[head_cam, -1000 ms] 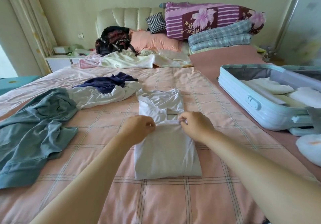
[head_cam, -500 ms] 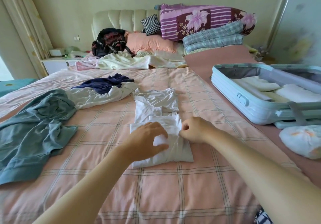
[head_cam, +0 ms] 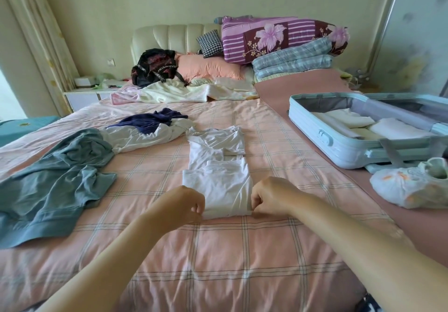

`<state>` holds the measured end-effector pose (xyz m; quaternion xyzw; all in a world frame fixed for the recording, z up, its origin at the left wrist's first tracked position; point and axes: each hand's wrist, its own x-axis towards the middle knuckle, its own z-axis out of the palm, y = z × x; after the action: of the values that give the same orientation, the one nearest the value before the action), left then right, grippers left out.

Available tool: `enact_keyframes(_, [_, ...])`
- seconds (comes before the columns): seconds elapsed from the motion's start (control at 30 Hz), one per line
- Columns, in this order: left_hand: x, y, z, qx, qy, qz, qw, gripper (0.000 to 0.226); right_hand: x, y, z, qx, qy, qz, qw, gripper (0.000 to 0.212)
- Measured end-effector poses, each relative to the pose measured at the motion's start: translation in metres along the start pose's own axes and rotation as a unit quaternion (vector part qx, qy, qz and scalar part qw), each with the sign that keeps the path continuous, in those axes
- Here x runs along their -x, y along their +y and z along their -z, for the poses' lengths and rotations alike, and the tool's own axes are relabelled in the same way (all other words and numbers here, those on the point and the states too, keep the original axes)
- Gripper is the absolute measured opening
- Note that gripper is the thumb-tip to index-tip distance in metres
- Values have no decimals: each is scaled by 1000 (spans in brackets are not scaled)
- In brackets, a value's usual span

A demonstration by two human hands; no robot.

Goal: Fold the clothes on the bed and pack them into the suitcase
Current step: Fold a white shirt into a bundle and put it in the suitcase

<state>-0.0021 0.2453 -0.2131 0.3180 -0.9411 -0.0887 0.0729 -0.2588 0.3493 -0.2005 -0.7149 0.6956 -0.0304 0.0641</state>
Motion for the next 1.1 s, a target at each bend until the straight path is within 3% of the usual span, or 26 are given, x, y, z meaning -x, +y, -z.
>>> enact_keyframes(0.2, [1,-18,16,-16,-29,60,998,26,12,19,18,64,-65,-5,996,15])
enact_keyframes(0.33, [2,1,7,-57,-96,24,993,14,11,10,7,104,-67,7,992,10])
enact_keyframes(0.43, [-11,11,5,-39,-40,7,998,22,4,5,4,103,16,30,994,15])
enact_keyframes(0.57, [-43,4,-2,9,127,7,992,16,-18,-4,-5,10,134,36,990,12])
enact_keyframes(0.73, [-67,-38,-5,-51,84,95,991,22,-54,5,-5,-71,166,7,984,28])
enact_keyframes(0.83, [-79,-49,-5,-50,68,98,992,20,-77,8,3,-90,154,21,984,33])
enact_keyframes(0.97, [-92,-52,-1,-45,87,64,993,13,-100,15,4,-27,57,27,998,35])
enact_keyframes(1.1, [-94,-61,1,-38,154,72,985,11,-112,32,1,-8,36,-6,999,32])
